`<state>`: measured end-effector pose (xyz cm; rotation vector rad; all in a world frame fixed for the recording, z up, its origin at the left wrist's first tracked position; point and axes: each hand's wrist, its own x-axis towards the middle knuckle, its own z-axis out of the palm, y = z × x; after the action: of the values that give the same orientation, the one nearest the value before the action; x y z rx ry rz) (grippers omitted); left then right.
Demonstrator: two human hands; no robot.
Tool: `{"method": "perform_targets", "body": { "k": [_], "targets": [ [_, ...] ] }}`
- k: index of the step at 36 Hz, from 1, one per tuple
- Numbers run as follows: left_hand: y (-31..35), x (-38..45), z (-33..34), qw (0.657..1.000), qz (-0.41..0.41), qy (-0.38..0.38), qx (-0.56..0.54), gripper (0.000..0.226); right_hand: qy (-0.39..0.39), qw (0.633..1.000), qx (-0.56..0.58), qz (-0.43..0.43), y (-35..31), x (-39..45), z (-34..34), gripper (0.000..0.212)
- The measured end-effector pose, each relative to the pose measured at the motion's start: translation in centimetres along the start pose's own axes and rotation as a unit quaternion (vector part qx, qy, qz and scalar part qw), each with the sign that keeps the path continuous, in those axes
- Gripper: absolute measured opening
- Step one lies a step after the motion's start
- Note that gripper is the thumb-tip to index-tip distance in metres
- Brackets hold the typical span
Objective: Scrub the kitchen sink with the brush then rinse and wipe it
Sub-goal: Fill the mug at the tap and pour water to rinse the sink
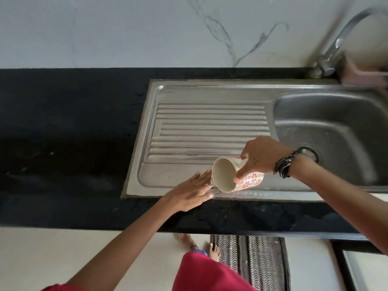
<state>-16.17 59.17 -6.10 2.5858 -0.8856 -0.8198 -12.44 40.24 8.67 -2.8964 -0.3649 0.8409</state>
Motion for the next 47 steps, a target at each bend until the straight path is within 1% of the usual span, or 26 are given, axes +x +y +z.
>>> {"method": "perform_targets", "body": {
  "k": [5, 16, 23, 26, 28, 30, 32, 33, 34, 36, 37, 38, 39, 41, 42, 44, 45, 47],
  "targets": [
    [1.6, 2.2, 0.2, 0.999, 0.030, -0.018, 0.003, 0.057, -0.001, 0.999, 0.014, 0.035, 2.5, -1.5, 0.0, 0.078],
    [5.4, 6.8, 0.7, 0.995, 0.074, -0.038, 0.060, 0.059, 0.004, 0.994, 0.027, 0.105, 7.5, -4.5, 0.7, 0.074],
    [8.4, 9.5, 0.8, 0.994, 0.080, -0.041, 0.064, 0.058, 0.022, 0.988, 0.034, 0.146, 9.9, -5.4, 0.7, 0.071],
    [9.7, 10.9, 1.2, 0.995, 0.084, -0.020, 0.053, 0.056, 0.026, 0.985, 0.037, 0.168, 10.8, -5.4, 0.8, 0.073],
    [10.4, 11.3, 1.4, 0.991, 0.104, 0.010, 0.086, 0.052, 0.035, 0.981, 0.048, 0.183, 11.5, -5.3, 0.9, 0.073],
    [10.8, 11.5, 1.7, 0.979, 0.137, 0.045, 0.141, 0.043, 0.050, 0.976, 0.072, 0.201, 12.1, -5.1, 0.9, 0.072],
    [11.1, 11.9, 1.8, 0.976, 0.142, 0.063, 0.153, 0.041, 0.068, 0.966, 0.110, 0.222, 12.7, -4.9, 0.9, 0.067],
    [11.2, 12.3, 1.8, 0.979, 0.128, 0.066, 0.146, 0.043, 0.076, 0.961, 0.132, 0.231, 12.9, -4.8, 0.9, 0.063],
    [11.0, 12.6, 1.7, 0.983, 0.108, 0.060, 0.135, 0.055, 0.084, 0.955, 0.155, 0.237, 13.2, -4.7, 0.9, 0.060],
    [10.4, 13.3, 1.6, 0.990, 0.087, 0.070, 0.087, 0.096, 0.103, 0.942, 0.204, 0.244, 13.7, -4.2, 0.9, 0.056],
    [10.0, 13.3, 1.4, 0.992, 0.080, 0.083, 0.061, 0.108, 0.112, 0.933, 0.235, 0.248, 13.9, -3.9, 0.9, 0.056],
    [9.7, 13.2, 1.0, 0.993, 0.066, 0.094, 0.027, 0.108, 0.124, 0.922, 0.268, 0.251, 14.0, -3.6, 0.9, 0.056],
    [9.3, 12.9, 0.5, 0.993, 0.051, 0.102, -0.008, 0.098, 0.134, 0.910, 0.301, 0.251, 13.9, -3.3, 0.9, 0.056],
    [8.4, 12.3, -0.9, 0.991, 0.033, 0.115, -0.059, 0.066, 0.154, 0.887, 0.360, 0.243, 13.6, -2.6, 0.7, 0.055],
    [7.7, 11.9, -1.5, 0.989, 0.028, 0.124, -0.078, 0.057, 0.158, 0.881, 0.378, 0.236, 13.4, -2.1, 0.5, 0.055],
    [6.2, 11.1, -2.5, 0.979, 0.032, 0.168, -0.115, 0.051, 0.158, 0.875, 0.400, 0.224, 12.7, -1.1, 0.0, 0.048],
    [5.5, 10.5, -3.1, 0.971, 0.034, 0.200, -0.129, 0.048, 0.157, 0.877, 0.397, 0.220, 12.2, -0.6, -0.3, 0.046],
    [3.7, 9.6, -4.3, 0.953, 0.032, 0.263, -0.150, 0.042, 0.153, 0.896, 0.362, 0.206, 11.2, 0.6, -1.1, 0.048]
  ]
}}
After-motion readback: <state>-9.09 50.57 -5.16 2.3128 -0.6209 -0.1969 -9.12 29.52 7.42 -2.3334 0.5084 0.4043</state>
